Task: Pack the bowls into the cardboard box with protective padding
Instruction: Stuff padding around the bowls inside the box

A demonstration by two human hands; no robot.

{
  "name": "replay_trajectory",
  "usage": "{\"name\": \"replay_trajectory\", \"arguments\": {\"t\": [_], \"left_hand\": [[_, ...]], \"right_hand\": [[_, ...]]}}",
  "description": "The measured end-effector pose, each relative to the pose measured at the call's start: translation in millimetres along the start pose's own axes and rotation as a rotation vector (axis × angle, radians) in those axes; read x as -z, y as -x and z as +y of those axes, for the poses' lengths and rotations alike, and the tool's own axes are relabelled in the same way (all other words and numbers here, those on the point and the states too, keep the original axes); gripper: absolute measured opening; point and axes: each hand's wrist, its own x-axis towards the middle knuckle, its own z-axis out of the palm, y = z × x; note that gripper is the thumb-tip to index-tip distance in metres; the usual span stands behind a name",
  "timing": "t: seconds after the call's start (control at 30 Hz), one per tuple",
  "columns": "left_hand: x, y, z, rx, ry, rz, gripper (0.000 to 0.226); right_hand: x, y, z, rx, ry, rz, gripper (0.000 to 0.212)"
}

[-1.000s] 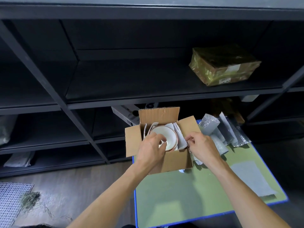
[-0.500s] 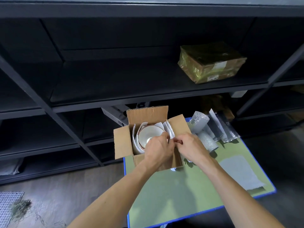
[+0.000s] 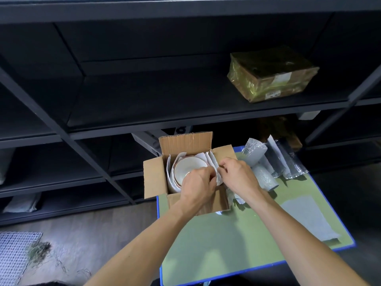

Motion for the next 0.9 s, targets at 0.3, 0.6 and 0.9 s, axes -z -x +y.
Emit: {"name": "replay_trajectory", "arguments": {"t": [0.3,0.6,0.9], "left_hand": [[2.6,-0.5,-3.9,-0.056,0.013,-0.056,0.026],[-0.9,-5.8,-4.1,-0.004,-0.041,-0.096,0.02],[2.1,2.6,-4.8,-0.038,-0.008,-0.051,0.031]], "right_hand": [[-11.4,-17.0,-6.7,0.058,0.071,0.069,0.015],[-14.5,-12.5,-0.2,0.114,0.089,0.167,0.014],[-15.4,-3.0,0.7,0.091,0.091,0.098,0.012]]}}
